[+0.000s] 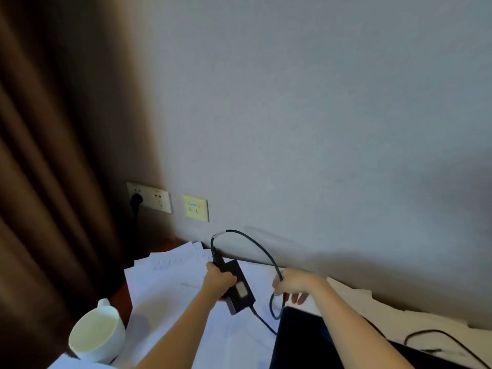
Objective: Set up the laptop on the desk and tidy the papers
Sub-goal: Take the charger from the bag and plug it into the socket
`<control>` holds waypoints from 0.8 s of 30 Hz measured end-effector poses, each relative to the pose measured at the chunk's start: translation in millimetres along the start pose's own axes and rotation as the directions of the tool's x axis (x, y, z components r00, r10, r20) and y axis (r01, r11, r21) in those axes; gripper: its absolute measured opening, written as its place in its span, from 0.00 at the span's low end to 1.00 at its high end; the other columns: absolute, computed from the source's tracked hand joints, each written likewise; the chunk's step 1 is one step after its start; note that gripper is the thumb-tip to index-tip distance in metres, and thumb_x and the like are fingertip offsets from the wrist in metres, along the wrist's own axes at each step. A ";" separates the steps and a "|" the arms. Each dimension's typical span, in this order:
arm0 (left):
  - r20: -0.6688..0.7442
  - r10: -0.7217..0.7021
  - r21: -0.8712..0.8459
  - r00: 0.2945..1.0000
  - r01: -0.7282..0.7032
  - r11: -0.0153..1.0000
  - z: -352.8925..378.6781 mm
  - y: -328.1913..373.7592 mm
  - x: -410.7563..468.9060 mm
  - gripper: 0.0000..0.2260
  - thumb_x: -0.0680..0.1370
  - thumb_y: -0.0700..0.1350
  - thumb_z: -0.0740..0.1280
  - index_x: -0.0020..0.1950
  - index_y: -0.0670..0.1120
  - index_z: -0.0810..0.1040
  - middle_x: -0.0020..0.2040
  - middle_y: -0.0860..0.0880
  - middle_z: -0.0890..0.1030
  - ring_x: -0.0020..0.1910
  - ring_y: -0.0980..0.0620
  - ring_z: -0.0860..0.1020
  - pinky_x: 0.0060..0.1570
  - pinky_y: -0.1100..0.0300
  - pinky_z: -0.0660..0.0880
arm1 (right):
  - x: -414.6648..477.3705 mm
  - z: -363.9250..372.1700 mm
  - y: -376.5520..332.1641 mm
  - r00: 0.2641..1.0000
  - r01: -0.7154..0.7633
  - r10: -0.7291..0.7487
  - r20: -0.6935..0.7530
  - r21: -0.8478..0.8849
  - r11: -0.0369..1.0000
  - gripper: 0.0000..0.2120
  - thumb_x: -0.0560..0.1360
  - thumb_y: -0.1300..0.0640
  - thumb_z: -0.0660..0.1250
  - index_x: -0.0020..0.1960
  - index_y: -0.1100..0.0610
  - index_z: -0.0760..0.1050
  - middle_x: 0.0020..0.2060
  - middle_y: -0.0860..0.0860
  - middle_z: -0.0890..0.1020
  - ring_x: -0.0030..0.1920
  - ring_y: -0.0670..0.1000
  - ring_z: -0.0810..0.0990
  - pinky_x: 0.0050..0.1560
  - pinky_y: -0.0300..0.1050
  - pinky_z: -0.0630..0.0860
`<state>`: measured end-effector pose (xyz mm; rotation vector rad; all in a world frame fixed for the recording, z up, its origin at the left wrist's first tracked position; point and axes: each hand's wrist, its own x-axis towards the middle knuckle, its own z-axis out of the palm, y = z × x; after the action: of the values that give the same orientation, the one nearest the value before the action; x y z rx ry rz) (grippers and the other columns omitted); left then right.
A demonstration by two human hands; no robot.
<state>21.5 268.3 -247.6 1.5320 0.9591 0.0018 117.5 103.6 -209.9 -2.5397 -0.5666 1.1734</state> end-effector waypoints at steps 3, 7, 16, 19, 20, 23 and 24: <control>-0.013 -0.077 -0.033 0.997 0.077 0.996 -6.8 -10.9 18.7 0.16 0.77 0.34 0.63 0.55 0.43 0.56 0.50 0.41 0.72 0.51 0.41 0.75 0.48 0.49 0.77 | 9.0 2.7 -21.1 0.999 -0.036 0.037 -0.009 0.124 0.992 0.05 0.77 0.60 0.63 0.46 0.63 0.73 0.36 0.54 0.72 0.30 0.49 0.72 0.32 0.41 0.77; -0.071 -0.142 -0.076 0.987 0.137 0.988 -17.9 -22.0 37.1 0.18 0.76 0.32 0.62 0.58 0.41 0.55 0.40 0.44 0.68 0.48 0.41 0.72 0.46 0.50 0.74 | 18.8 -7.8 -47.8 0.969 0.157 -0.058 -0.240 0.416 0.896 0.11 0.75 0.65 0.64 0.34 0.61 0.71 0.30 0.54 0.74 0.26 0.49 0.73 0.27 0.41 0.79; -0.063 -0.248 -0.084 0.967 0.243 0.966 -27.5 -41.5 42.8 0.24 0.74 0.31 0.66 0.64 0.36 0.55 0.65 0.37 0.65 0.55 0.42 0.70 0.56 0.52 0.71 | 18.5 -4.6 -92.0 0.874 0.478 -0.236 -0.424 0.672 0.565 0.08 0.76 0.66 0.65 0.42 0.56 0.78 0.36 0.50 0.74 0.36 0.45 0.71 0.32 0.31 0.71; -0.073 -0.243 -0.020 0.967 0.242 0.970 -29.7 -44.3 45.3 0.29 0.73 0.30 0.68 0.67 0.35 0.54 0.65 0.35 0.66 0.63 0.38 0.70 0.59 0.49 0.72 | 17.8 -1.8 -97.2 0.872 0.478 -0.231 -0.431 0.652 0.588 0.06 0.76 0.64 0.64 0.48 0.57 0.78 0.38 0.49 0.76 0.39 0.43 0.72 0.36 0.32 0.67; -0.066 -0.249 -0.010 0.966 0.249 0.969 -31.4 -44.6 46.7 0.30 0.73 0.31 0.68 0.68 0.34 0.54 0.65 0.35 0.66 0.63 0.38 0.69 0.59 0.49 0.73 | 18.1 -0.9 -98.4 0.872 0.478 -0.226 -0.434 0.655 0.586 0.06 0.77 0.65 0.64 0.49 0.57 0.78 0.38 0.48 0.76 0.39 0.43 0.73 0.36 0.32 0.67; -0.023 -0.238 0.112 0.971 0.239 0.965 -38.3 -38.4 39.2 0.30 0.74 0.34 0.67 0.71 0.35 0.54 0.63 0.36 0.67 0.61 0.40 0.70 0.58 0.52 0.73 | 18.2 0.9 -101.9 0.880 0.465 -0.203 -0.429 0.690 0.555 0.07 0.77 0.66 0.63 0.52 0.59 0.79 0.38 0.47 0.77 0.40 0.43 0.73 0.37 0.33 0.67; -0.055 -0.186 0.243 0.981 0.194 0.950 -39.2 -35.9 38.1 0.29 0.75 0.38 0.68 0.70 0.35 0.56 0.63 0.36 0.66 0.62 0.40 0.69 0.60 0.52 0.72 | 17.5 1.7 -104.4 0.885 0.456 -0.198 -0.421 0.699 0.551 0.08 0.77 0.66 0.63 0.52 0.60 0.79 0.38 0.48 0.77 0.39 0.43 0.72 0.37 0.33 0.67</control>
<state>6.2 317.6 -287.6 1.6642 1.1629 -0.2407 102.6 203.9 -179.5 -1.6733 -0.3191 0.6485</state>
